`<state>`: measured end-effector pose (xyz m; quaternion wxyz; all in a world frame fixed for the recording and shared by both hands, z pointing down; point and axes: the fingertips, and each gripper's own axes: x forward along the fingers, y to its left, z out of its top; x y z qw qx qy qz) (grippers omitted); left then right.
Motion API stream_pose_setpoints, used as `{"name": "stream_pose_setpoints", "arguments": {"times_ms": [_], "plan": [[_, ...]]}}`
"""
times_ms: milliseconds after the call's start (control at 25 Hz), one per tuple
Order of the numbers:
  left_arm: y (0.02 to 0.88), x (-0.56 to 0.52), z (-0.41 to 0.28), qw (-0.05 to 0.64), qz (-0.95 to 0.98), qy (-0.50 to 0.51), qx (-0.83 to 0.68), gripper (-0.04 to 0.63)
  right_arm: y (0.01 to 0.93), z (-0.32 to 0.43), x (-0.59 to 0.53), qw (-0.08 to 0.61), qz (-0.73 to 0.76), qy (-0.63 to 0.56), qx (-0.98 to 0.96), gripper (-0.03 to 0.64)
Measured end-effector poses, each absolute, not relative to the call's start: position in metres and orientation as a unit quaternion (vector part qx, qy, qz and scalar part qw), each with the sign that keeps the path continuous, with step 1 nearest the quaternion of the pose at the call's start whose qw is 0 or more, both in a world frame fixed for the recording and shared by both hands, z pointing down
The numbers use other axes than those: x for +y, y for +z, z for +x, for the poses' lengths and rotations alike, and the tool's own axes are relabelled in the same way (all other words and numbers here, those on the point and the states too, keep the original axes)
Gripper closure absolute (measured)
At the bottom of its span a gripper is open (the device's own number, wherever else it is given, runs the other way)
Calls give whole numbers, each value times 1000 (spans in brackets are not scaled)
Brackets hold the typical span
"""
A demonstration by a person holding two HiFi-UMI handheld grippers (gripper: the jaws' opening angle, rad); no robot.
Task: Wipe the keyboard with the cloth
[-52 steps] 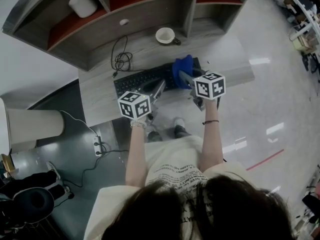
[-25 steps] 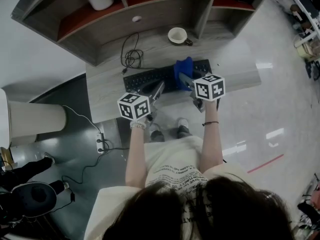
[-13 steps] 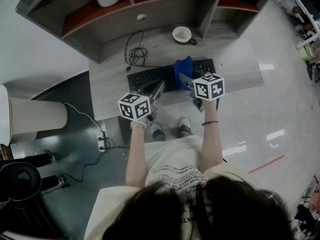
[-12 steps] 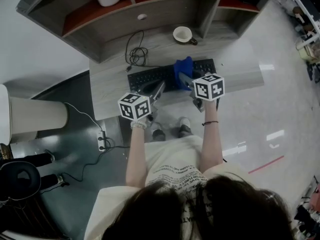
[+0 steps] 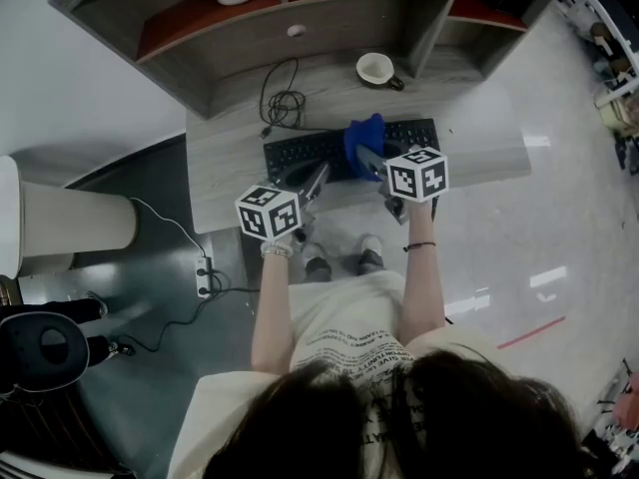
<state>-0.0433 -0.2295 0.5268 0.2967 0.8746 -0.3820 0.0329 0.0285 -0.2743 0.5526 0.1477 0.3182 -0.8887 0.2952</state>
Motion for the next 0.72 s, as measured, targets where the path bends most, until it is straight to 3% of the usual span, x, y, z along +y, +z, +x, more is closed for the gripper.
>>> {"name": "stream_pose_setpoints", "arguments": {"times_ms": [720], "plan": [[526, -220, -79, 298, 864, 23, -404, 591, 553, -7, -269, 153, 299, 293, -895, 558]]}}
